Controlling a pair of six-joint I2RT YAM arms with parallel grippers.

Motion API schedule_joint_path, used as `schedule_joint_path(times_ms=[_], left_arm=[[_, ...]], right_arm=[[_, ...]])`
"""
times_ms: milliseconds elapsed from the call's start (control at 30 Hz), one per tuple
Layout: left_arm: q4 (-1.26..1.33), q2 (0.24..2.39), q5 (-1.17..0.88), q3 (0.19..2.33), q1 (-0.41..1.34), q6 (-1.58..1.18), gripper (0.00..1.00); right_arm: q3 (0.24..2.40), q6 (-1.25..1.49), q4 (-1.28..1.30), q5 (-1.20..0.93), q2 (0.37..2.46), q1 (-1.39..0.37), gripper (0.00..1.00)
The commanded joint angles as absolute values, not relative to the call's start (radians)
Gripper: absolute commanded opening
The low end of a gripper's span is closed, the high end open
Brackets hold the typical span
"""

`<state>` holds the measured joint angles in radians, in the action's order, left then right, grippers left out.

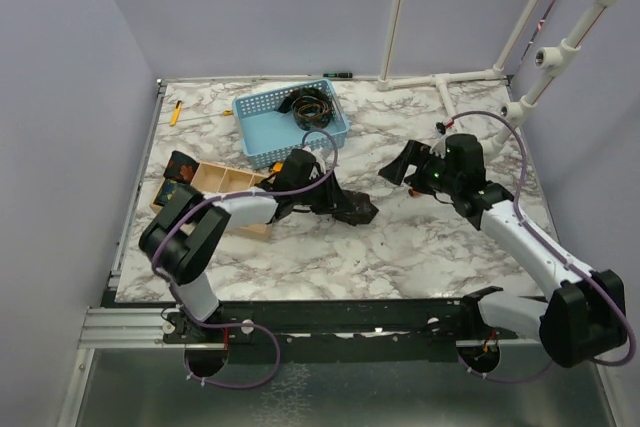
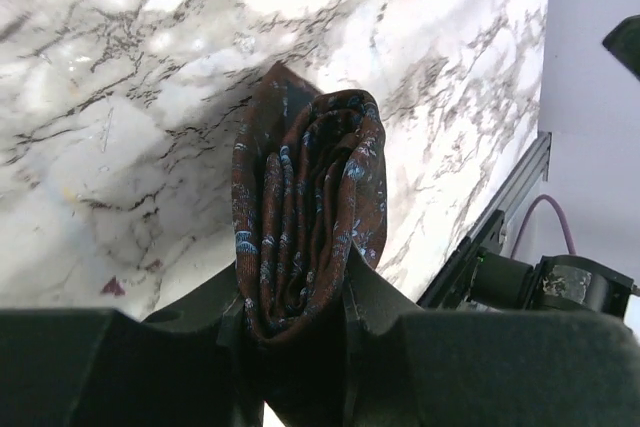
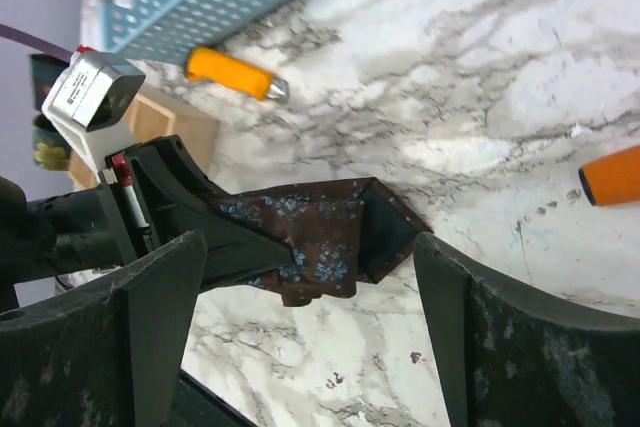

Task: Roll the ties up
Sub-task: Pick up the tie at the center of the board, then move the storage box to the center of the board.

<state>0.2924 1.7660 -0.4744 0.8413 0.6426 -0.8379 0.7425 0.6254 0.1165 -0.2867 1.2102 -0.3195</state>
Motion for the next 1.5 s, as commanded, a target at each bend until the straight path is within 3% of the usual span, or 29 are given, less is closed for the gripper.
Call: schedule_joint_path(times_ms=[0,167,367,667,1067,1267,1467], left_arm=[[0.056,1.556,-0.354,0.862,0.636,-0.709,0.00],[-0.229,1.286,-0.190,0.905,0.592,-0.622,0.00],[-0.607,1.021,0.143,1.091,0.557,-0.509,0.00],[-0.759,0.841,0.447,1.228,0.555,-0.498,0.00],[-0.695,0.801,0.420,1.142,0.555,-0.500,0.00],[-0.661,0.794,0.376,1.073,0.555,-0.510,0.00],[-0.619,0.790,0.314,1.017,0.556,-0.518,0.00]], right_arm=[[0.788,0.537,0.293,-0.276,1.126,-0.318,0.89],[0.756,0.601,0.166,-0.427,1.147,-0.351,0.84],[0.906,0.621,0.122,-0.311,1.332,-0.622,0.83],[1.168,0.780,-0.023,-0.296,1.753,-0.844,0.78],[1.536,0.792,0.246,-0.180,2.136,-0.902,0.70],[1.462,0.795,0.294,-0.083,2.164,-0.893,0.59],[1.246,0.809,0.245,-0.008,2.024,-0.842,0.44]])
